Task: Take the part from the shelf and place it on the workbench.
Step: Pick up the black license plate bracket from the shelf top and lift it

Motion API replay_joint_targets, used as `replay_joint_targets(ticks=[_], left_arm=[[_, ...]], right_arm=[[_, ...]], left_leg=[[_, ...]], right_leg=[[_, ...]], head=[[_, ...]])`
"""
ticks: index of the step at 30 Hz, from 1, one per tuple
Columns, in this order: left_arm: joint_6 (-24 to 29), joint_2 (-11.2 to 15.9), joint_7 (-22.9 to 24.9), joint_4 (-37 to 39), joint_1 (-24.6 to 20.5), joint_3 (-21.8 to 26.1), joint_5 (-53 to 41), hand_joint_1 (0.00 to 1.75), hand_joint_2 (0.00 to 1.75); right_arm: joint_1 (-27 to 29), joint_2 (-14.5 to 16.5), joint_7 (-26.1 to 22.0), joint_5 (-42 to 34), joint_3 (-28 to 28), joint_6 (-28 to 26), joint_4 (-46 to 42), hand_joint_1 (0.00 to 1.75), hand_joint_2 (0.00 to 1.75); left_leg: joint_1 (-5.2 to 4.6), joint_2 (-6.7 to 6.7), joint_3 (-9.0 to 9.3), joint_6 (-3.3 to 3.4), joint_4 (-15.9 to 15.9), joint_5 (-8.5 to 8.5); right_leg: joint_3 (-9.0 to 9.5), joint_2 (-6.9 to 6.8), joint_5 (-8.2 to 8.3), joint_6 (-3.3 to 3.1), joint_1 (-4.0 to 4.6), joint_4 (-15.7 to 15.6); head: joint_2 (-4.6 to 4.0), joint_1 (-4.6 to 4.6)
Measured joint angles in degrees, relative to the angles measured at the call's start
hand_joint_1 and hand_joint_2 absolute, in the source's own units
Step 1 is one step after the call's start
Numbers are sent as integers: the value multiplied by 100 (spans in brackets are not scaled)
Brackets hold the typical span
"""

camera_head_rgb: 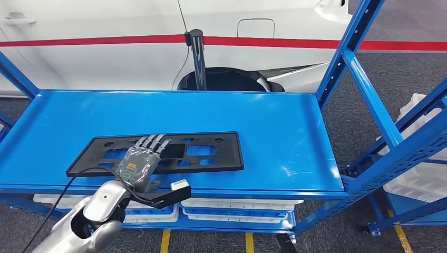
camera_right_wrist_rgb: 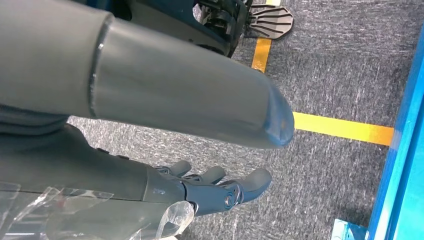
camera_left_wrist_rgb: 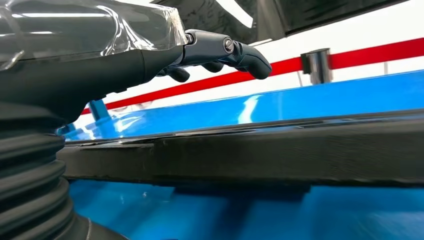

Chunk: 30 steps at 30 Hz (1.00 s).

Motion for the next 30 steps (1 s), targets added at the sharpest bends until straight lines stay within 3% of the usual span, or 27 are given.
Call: replay_joint_targets(ticks=[1, 13, 30], left_arm=[[39, 1, 0, 28, 34, 34, -9, 175, 175], [215, 8, -76, 205, 241, 325, 209, 175, 175], [-47, 32, -368, 110, 183, 662, 1268, 175, 175]], right_arm=[[0, 0, 4, -4, 7, 0, 0, 0, 0], [-1, -2, 14, -30, 37, 0, 1, 0, 0], [-6, -2, -11, -38, 55, 39, 0, 0, 0]], left_leg=[[0, 0, 1, 0, 0, 0], [0, 0, 1, 0, 0, 0], [0, 0, 54, -2, -12, -1]], right_leg=[[0, 0, 0, 0, 0, 0], [-1, 0, 0, 0, 0, 0], [45, -4, -6, -8, 0, -1]], head=[[-1, 0], [-1, 0], [1, 0]])
